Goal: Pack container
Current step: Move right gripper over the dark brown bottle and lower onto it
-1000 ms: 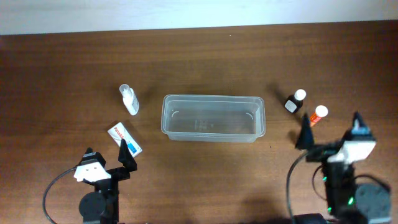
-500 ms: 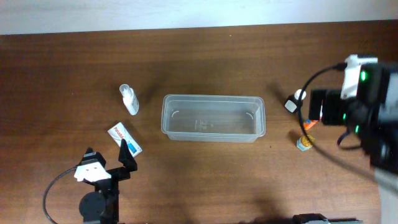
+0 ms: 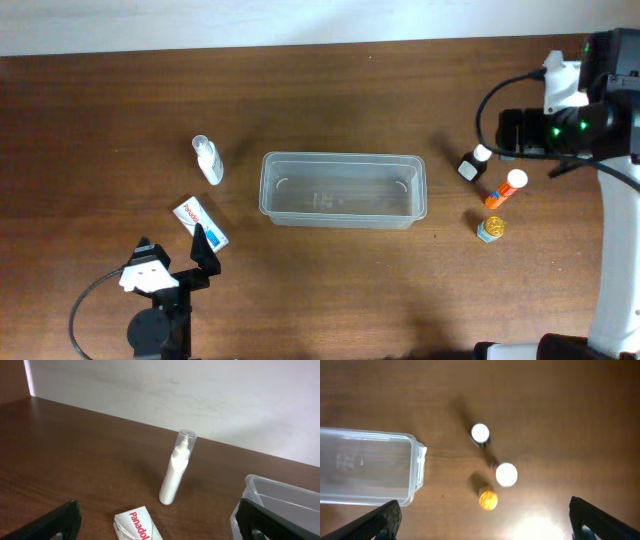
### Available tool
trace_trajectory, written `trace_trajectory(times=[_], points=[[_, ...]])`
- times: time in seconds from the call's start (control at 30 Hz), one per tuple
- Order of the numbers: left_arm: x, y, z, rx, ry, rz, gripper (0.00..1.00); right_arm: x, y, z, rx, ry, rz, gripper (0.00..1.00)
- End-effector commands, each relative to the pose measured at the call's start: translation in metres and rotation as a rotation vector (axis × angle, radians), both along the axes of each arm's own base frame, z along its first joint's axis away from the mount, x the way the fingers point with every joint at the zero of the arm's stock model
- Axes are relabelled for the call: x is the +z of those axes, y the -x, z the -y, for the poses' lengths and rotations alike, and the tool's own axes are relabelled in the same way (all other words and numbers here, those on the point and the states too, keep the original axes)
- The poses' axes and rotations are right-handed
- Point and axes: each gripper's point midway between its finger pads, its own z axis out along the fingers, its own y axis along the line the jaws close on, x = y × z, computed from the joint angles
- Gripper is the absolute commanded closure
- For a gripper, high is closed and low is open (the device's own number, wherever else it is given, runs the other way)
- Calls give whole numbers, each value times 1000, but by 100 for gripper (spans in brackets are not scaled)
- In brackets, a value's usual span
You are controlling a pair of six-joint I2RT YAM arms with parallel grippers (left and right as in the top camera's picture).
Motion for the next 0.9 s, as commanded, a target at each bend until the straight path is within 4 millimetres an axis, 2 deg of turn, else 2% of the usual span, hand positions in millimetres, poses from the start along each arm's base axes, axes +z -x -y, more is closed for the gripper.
trace_trajectory(times=[0.0, 0.13, 0.23, 0.33, 0.5, 0.53, 0.7, 0.87], points=[[-3, 0, 1, -9, -17, -8, 1, -6, -12, -8, 235, 51, -7, 2], [-3, 0, 1, -9, -17, -8, 1, -31, -18, -7, 344, 75, -95, 2], [-3, 0, 1, -9, -17, -8, 1, -63, -31, -7, 397, 53, -176, 1], [-3, 0, 1, -9, -17, -8, 0, -91, -41, -10, 446, 19, -238, 10], [-3, 0, 1, -9, -17, -8, 1, -135, -52, -8, 467, -18, -341, 18], [-3, 0, 1, -9, -17, -8, 1, -148, -53, -8, 468, -33, -376, 20], [-3, 0, 1, -9, -17, -8, 1, -172, -56, -6, 496, -41, -426, 23], [-3, 0, 1, -9, -17, -8, 1, -189, -69, 4, 501, 8, -427, 23]])
